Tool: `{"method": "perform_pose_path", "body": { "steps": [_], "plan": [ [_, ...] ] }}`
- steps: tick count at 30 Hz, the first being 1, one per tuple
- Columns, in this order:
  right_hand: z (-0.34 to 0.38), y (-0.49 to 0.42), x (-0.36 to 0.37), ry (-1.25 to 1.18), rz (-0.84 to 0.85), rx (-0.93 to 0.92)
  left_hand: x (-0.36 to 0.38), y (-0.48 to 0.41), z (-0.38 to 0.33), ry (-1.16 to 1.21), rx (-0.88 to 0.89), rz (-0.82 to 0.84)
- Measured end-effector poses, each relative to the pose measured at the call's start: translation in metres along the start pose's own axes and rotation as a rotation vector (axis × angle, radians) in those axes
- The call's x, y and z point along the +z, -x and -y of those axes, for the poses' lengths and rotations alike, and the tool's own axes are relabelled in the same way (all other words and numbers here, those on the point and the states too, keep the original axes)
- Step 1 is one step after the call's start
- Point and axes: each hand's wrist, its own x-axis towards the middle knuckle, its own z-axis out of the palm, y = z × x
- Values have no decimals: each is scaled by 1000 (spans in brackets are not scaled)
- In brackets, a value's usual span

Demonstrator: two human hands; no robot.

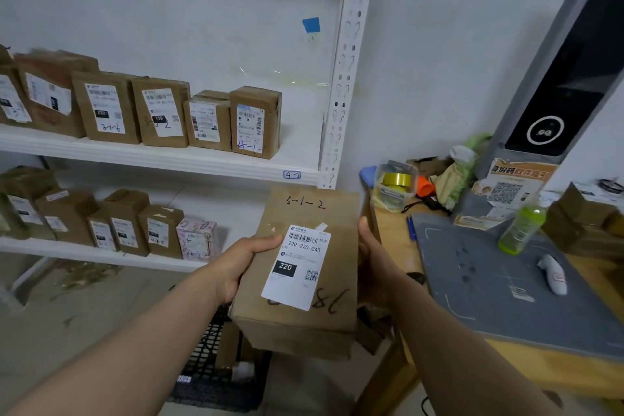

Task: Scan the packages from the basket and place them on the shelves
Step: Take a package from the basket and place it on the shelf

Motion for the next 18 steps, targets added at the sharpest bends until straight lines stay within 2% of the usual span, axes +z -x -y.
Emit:
{"method": "perform_pose_path", "body": {
  "steps": [7,10,12,18],
  "plan": [
    [-26,-14,-23,-94,-152,-17,15,-39,3,-135,-87,-3],
    [-26,-12,-35,-145,-224,43,28,-60,-2,-186,-98,3],
    [-20,-5,-39,-166,-284,78,38,-72,-5,-227,-96,-1],
    [1,-8,-48,-194,-440,27,59,-127,-10,-303,-55,-91]
  ]
}}
